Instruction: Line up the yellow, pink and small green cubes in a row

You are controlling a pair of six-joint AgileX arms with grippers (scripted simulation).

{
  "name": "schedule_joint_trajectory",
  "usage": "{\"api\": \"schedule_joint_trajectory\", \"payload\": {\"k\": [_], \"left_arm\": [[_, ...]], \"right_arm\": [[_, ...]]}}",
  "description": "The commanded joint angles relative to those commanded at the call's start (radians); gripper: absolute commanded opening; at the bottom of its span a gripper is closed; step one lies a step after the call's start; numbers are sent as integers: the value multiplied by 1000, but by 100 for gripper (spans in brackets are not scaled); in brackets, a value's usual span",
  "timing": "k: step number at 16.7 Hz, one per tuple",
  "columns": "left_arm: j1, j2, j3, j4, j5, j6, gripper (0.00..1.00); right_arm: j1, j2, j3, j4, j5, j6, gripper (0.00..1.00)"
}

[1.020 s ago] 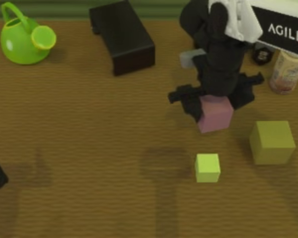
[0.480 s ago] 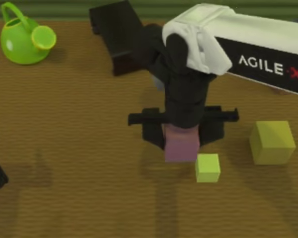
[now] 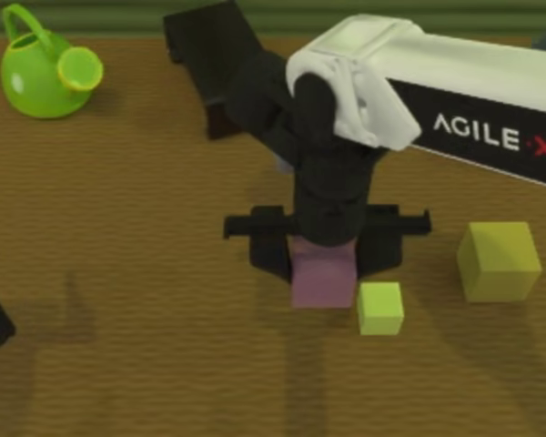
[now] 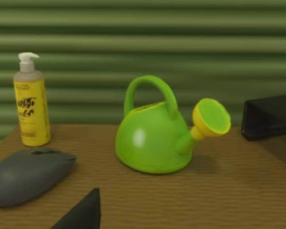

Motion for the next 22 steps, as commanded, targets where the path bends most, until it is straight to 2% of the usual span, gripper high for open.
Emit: {"api": "schedule_joint_trajectory", "payload": {"k": [7, 12, 22], "left_arm": [[0, 0, 0, 0, 0, 0, 100], [0, 0, 0, 0, 0, 0, 100], [0, 0, 0, 0, 0, 0, 100]], "right_arm": [[5, 56, -155, 219, 2, 3, 0], [7, 66, -175, 242, 2, 3, 0], [7, 66, -175, 242, 2, 3, 75]]}}
